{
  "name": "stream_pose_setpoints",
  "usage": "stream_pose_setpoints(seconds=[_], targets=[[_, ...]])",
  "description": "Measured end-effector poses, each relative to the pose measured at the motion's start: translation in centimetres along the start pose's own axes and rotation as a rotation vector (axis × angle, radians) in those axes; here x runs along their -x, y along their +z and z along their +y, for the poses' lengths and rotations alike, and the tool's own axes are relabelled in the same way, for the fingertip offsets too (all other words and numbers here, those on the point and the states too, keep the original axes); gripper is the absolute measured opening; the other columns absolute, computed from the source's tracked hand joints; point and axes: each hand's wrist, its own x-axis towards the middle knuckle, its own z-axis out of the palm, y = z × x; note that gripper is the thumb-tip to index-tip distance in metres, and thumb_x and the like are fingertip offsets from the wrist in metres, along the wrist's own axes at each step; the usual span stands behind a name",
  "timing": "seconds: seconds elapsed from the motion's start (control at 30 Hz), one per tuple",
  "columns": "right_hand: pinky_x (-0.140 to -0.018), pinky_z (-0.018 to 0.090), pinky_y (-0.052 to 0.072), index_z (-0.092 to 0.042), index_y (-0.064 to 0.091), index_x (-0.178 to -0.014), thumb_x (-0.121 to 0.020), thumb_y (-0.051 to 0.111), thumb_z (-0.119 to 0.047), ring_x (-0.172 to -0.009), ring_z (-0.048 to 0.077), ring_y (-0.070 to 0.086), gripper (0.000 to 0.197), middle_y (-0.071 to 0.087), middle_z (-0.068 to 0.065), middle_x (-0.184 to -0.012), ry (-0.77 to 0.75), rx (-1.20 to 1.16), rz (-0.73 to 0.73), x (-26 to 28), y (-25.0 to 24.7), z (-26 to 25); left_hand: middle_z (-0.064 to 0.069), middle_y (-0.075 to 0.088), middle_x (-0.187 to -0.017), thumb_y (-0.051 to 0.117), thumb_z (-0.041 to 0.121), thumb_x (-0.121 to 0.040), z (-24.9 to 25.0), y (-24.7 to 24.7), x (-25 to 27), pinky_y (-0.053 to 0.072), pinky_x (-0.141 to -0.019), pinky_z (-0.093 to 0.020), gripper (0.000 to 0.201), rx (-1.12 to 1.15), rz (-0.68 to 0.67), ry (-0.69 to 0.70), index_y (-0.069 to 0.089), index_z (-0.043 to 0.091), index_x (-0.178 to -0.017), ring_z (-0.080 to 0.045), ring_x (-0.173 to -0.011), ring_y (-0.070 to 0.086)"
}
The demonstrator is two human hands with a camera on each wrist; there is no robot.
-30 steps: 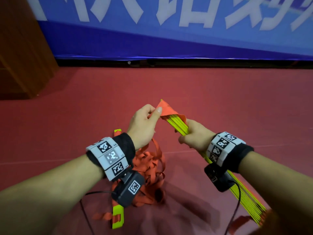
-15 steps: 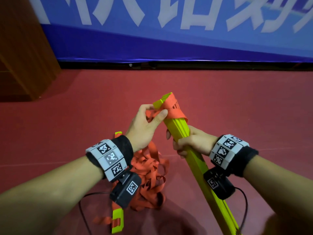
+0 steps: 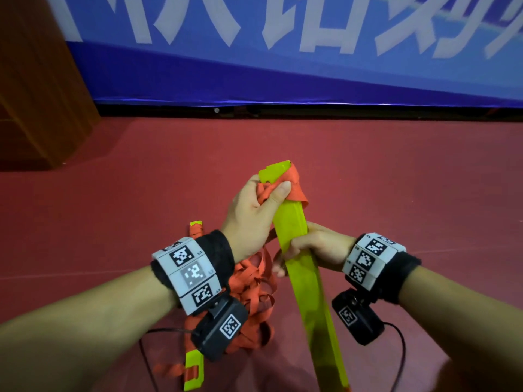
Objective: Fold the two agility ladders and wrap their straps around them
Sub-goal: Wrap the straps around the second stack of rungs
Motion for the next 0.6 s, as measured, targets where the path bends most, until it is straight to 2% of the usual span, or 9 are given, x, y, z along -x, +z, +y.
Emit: stream_pose_setpoints(seconds=[0.03,0.1,0.13,0.2,0.27,0.37,0.47,0.53,0.6], targets=[[-0.076,0.045,0.060,0.022,0.056,-0.105,-0.059,0.066,-0.007,-0.073,0.030,0.070,0.055,0.069,0.025,-0.086,-0.019,0.058,0.038,-0.3,0.0,0.2,0.011,0.068,-0.073,0.065,0.066,-0.084,0.0,0.2,0.0,0.049,-0.065,-0.035,0.050,-0.034,0.051,0.005,0.063,0.020,-0.104,-0.007,-0.067,0.063],[-0.081,0.041,0.059,0.004,0.060,-0.116,-0.061,0.078,-0.018,-0.083,0.019,0.070,0.062,0.073,0.007,-0.093,-0.101,0.200,0.153,-0.9,0.0,0.5,-0.003,0.066,-0.080,0.063,0.066,-0.082,0.1,0.3,-0.1,0.047,-0.069,-0.035,0.056,-0.114,0.149,0.021,0.060,0.012,-0.098,-0.020,-0.075,0.062],[-0.085,0.037,0.059,-0.007,0.057,-0.126,-0.061,0.084,-0.027,-0.091,0.014,0.071,0.073,0.074,0.001,-0.102,-0.146,0.258,0.203,-1.1,0.2,0.6,-0.003,0.062,-0.077,0.067,0.060,-0.085,0.2,0.2,-0.2,0.044,-0.066,-0.034,0.053,-0.142,0.193,0.015,0.058,0.009,-0.095,-0.022,-0.073,0.059],[-0.091,0.039,0.059,-0.019,0.041,-0.141,-0.055,0.089,-0.052,-0.104,0.013,0.069,0.103,0.069,-0.001,-0.120,-0.212,0.377,0.333,-1.4,0.5,0.5,0.003,0.052,-0.072,0.070,0.047,-0.091,0.1,-0.1,-0.7,0.034,-0.063,-0.032,0.043,-0.186,0.259,-0.022,0.053,0.008,-0.090,-0.020,-0.069,0.051],[-0.088,0.043,0.059,-0.026,0.033,-0.142,-0.053,0.085,-0.063,-0.099,0.013,0.068,0.109,0.064,-0.003,-0.118,-0.285,0.483,0.469,-1.5,1.2,0.6,0.007,0.048,-0.072,0.070,0.042,-0.092,0.0,-0.2,-1.0,0.029,-0.063,-0.030,0.038,-0.211,0.314,-0.063,0.050,0.010,-0.089,-0.020,-0.071,0.048],[-0.077,0.047,0.055,-0.032,0.027,-0.135,-0.071,0.079,-0.051,-0.087,0.020,0.067,0.085,0.064,0.002,-0.106,-0.404,0.628,0.586,-1.8,2.7,1.4,0.000,0.057,-0.083,0.068,0.045,-0.092,0.1,-0.1,-1.2,0.031,-0.069,-0.031,0.040,-0.187,0.376,-0.121,0.054,0.008,-0.098,-0.027,-0.085,0.055],[-0.090,0.043,0.051,-0.031,0.024,-0.142,-0.082,0.071,-0.044,-0.110,0.024,0.061,0.078,0.057,0.004,-0.127,-0.477,0.666,0.659,-2.4,3.6,2.5,-0.006,0.063,-0.097,0.067,0.048,-0.093,0.5,0.3,-1.4,0.036,-0.075,-0.032,0.047,-0.135,0.404,-0.185,0.057,0.004,-0.108,-0.029,-0.096,0.059],[-0.100,0.043,0.047,-0.031,0.025,-0.148,-0.086,0.071,-0.035,-0.122,0.023,0.053,0.077,0.047,0.004,-0.137,-0.472,0.649,0.723,-2.6,3.3,2.6,-0.003,0.063,-0.094,0.066,0.049,-0.093,0.7,0.4,-1.3,0.041,-0.079,-0.034,0.048,-0.094,0.385,-0.212,0.058,0.005,-0.109,-0.028,-0.096,0.060],[-0.099,0.041,0.047,-0.030,0.024,-0.151,-0.091,0.068,-0.028,-0.122,0.022,0.052,0.075,0.046,0.003,-0.139,-0.504,0.669,0.737,-2.7,2.9,2.4,0.001,0.061,-0.088,0.066,0.050,-0.092,0.9,0.3,-1.3,0.045,-0.081,-0.036,0.047,-0.054,0.371,-0.217,0.059,0.006,-0.107,-0.028,-0.093,0.062]])
